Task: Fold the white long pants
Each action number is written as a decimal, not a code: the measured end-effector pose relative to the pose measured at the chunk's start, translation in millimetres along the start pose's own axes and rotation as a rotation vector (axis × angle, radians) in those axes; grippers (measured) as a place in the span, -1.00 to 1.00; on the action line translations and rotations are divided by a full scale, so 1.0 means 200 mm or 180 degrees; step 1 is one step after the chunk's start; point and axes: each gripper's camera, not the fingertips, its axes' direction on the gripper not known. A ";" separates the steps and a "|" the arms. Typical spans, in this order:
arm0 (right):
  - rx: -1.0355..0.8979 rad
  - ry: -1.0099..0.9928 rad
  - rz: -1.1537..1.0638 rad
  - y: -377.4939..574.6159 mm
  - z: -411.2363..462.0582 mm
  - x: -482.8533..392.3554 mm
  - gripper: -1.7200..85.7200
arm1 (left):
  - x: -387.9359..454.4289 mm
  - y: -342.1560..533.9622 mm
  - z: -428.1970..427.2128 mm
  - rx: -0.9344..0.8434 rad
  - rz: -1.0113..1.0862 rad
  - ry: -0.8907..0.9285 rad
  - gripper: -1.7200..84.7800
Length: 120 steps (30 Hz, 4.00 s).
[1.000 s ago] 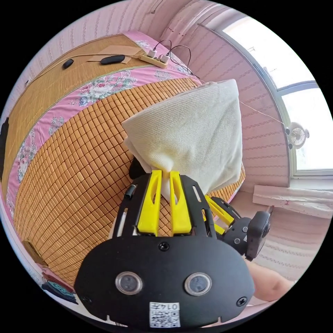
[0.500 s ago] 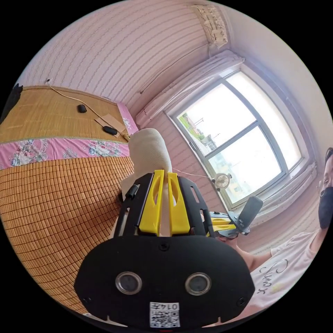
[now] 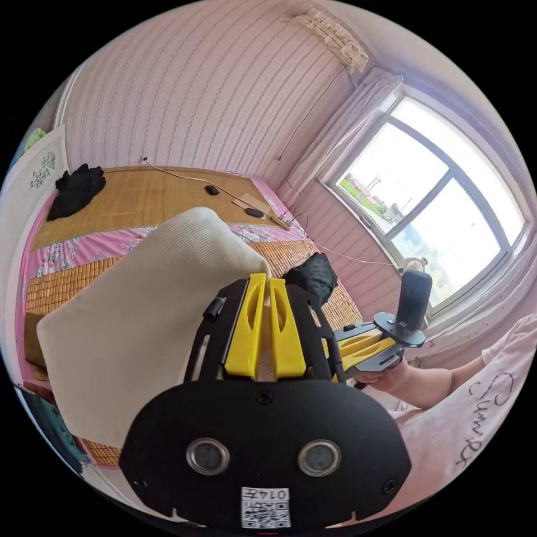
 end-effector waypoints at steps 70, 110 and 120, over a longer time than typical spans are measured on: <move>-0.1682 0.1745 0.0787 -0.65 0.65 1.25 -0.81 | -1.63 1.41 0.62 -0.1849 -0.0666 -0.2043 -0.87; -0.1636 0.1405 -0.1491 -1.73 1.48 0.46 -0.84 | -1.38 2.54 -0.49 0.1052 -0.2485 -0.0477 -0.90; -0.2165 0.0906 -0.1081 -1.84 2.30 0.72 -0.74 | -1.91 2.81 -0.58 0.0734 -0.3638 -0.1715 -0.83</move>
